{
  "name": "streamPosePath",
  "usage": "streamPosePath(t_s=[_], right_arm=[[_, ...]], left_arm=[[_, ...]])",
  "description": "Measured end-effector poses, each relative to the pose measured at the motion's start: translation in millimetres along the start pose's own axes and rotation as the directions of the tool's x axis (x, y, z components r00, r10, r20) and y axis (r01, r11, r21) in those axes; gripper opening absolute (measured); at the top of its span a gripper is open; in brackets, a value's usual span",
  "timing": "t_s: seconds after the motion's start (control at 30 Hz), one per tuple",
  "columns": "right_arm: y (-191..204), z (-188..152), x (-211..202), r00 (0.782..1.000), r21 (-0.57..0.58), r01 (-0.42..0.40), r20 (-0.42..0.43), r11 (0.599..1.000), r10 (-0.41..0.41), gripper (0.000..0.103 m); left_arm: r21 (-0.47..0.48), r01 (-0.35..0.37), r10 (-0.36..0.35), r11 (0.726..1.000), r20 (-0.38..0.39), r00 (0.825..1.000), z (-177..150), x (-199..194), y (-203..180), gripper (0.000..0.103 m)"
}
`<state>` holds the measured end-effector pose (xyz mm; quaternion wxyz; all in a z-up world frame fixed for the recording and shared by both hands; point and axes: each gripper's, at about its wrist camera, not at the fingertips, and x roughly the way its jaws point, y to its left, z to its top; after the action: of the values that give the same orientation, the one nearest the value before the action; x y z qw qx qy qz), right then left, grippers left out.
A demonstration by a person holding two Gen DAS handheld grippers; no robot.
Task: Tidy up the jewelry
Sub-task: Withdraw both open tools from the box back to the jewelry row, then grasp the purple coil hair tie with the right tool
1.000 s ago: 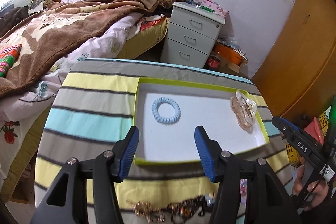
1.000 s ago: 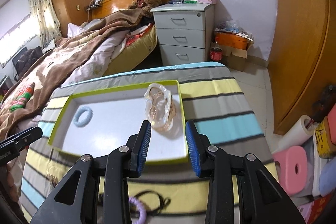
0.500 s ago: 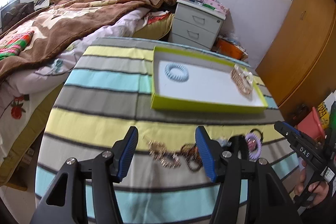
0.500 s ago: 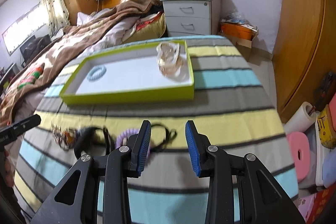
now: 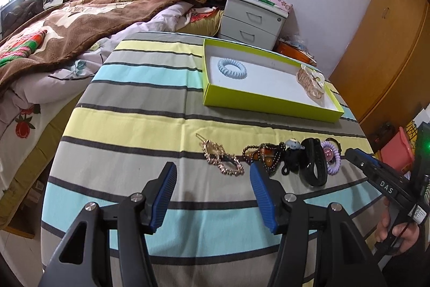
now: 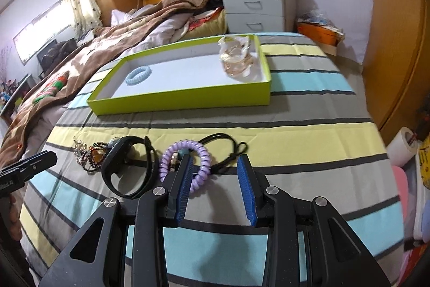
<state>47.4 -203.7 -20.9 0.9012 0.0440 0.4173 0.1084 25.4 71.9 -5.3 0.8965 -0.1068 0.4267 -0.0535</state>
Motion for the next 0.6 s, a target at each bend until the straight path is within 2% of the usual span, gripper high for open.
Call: streamPosePath(t_s=[0.4,0.53,0.6], right_arm=[[6,7,18,0.998,-0.062,-0.047,-0.052,0.997,0.044,0.035],[8,6,19,0.997,-0.074,-0.055,-0.060,0.996,0.050,0.020],[9,5,19,0.997,-0.087,-0.043,-0.063,0.995,0.037,0.016]], left_arm=[[0.006,0.012,-0.012,1.000,-0.017,1.000,-8,1,-1,0.059],[0.012,0.019,-0.019,1.000,-0.025,1.000,-9,2,-5,0.059],[0.018,0.020,-0.019,1.000,-0.027,0.999,-9,2,-8,0.059]])
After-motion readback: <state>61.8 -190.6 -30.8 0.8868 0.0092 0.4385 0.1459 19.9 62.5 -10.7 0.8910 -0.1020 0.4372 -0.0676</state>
